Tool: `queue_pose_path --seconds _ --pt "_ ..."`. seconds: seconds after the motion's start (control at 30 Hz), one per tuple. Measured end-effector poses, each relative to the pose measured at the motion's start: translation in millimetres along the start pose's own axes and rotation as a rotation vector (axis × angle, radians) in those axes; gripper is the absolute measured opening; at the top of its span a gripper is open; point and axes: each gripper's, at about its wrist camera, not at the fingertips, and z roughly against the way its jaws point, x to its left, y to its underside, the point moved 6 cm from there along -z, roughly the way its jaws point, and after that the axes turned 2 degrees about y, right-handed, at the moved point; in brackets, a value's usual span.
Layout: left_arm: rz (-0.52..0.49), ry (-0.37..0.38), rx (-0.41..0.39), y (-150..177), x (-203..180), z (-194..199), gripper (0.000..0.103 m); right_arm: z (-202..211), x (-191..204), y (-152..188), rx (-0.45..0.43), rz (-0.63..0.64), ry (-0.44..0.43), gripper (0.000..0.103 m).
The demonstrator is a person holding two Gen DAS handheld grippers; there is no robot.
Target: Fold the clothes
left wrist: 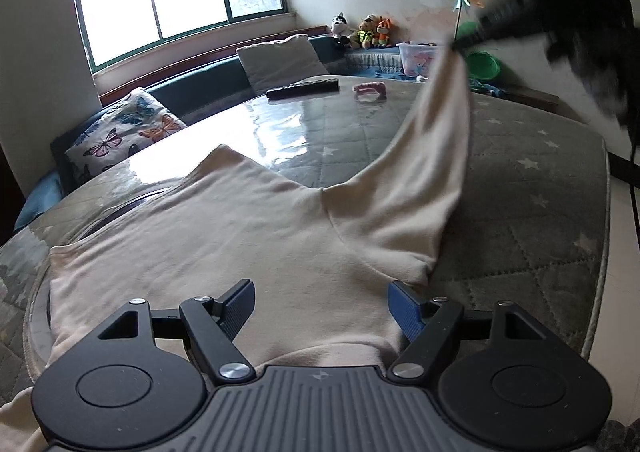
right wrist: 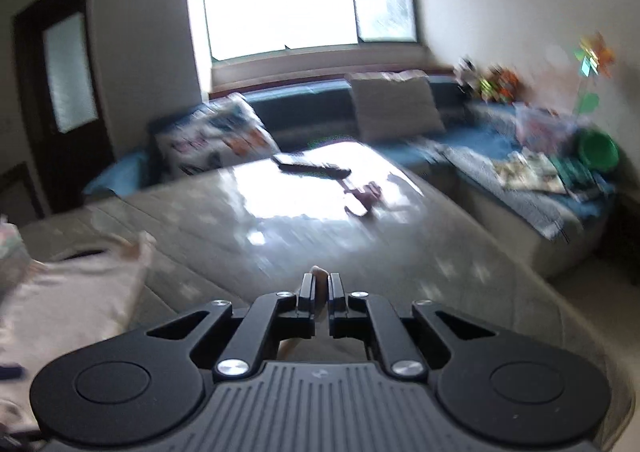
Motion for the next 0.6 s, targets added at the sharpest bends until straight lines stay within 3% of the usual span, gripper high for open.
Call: queue_pose_path --seconds 0.17,0.3,0.47,0.6 --pt "0.023 -0.021 -0.038 3 14 23 0.076 28 67 -41 -0.091 0.117 -0.137 0.005" --pt "0.073 -0.078 -0.056 14 38 45 0.076 46 131 -54 -0.136 0.223 -0.259 0.005" --pt "0.143 -0.146 -0.054 35 64 70 0.076 52 207 -45 -0.128 0.329 -0.403 0.005" --pt "0.188 -0.177 -0.045 51 75 83 0.076 47 255 -26 -0.071 0.381 -0.491 0.005"
